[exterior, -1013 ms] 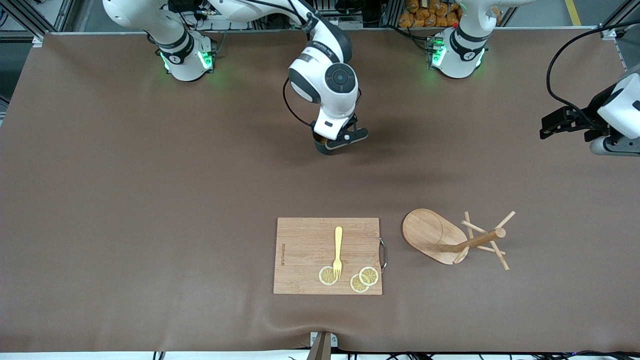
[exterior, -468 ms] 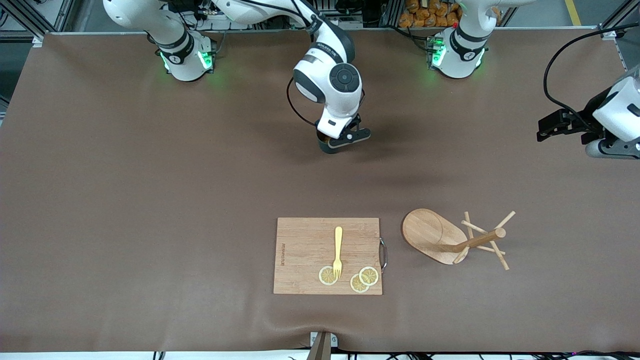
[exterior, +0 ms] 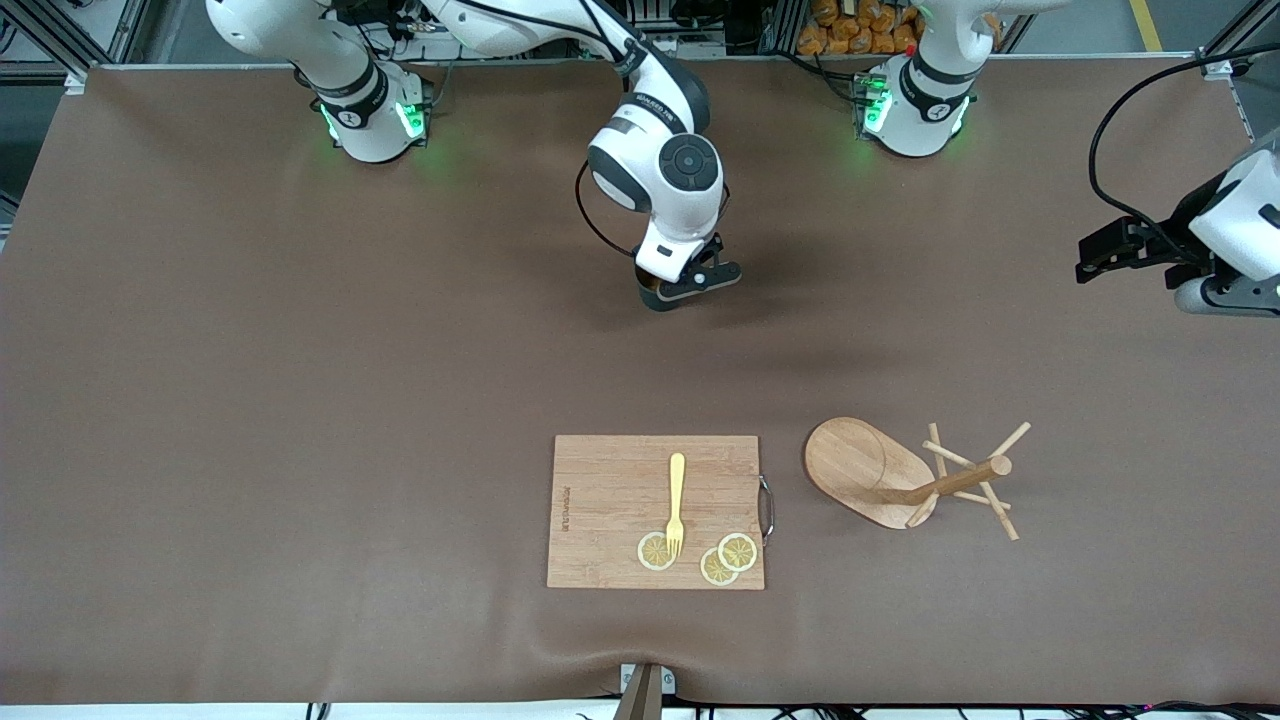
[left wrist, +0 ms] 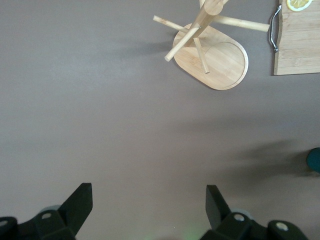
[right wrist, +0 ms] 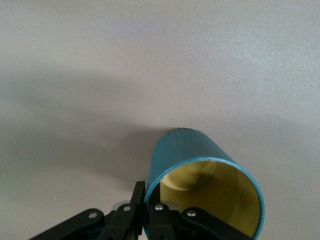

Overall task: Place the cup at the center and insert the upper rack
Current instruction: 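Lift the mug with the right gripper and carry it toward the table center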

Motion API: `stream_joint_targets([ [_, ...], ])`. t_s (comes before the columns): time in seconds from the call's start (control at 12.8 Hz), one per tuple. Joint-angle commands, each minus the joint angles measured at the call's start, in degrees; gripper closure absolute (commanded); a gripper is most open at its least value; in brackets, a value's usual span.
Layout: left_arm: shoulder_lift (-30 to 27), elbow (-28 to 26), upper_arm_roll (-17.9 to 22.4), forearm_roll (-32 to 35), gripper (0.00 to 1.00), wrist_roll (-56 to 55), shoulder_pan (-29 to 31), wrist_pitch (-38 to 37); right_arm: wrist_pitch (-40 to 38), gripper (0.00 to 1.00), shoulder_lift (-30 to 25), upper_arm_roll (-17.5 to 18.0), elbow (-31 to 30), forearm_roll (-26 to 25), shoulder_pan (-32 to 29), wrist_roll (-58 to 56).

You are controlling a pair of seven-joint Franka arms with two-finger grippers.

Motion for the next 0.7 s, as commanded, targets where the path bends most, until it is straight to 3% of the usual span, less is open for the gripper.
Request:
stream_joint_targets([
  [0.0,-1.08,-0.08,-1.91,0.74,0.00,-0.14,0.42,-0.61,-0.05,0.47,0.99,-0.89,1.62,0.62,0.92,0.99],
  [0.08,-1.60,-0.26,-2.18,0.74,0.00,-0.31,0.51,-1.48,-0.05,0.19,0.91,-0.89,1.70,0.53,0.92,1.34],
  [0.23,-2.13,-0.09,-2.19,0.74,0.00,-0.31,0.60,-1.67,-0.14,0.01,0.91,-0.89,2.76,0.53,0.92,1.44],
  [0.62,-2.66,0.01,-2.27,0.21,0.00,-2.33,0.43,-1.67,-3.99,0.00,-1.46,-1.07,5.92,1.06,-0.22,0.56],
])
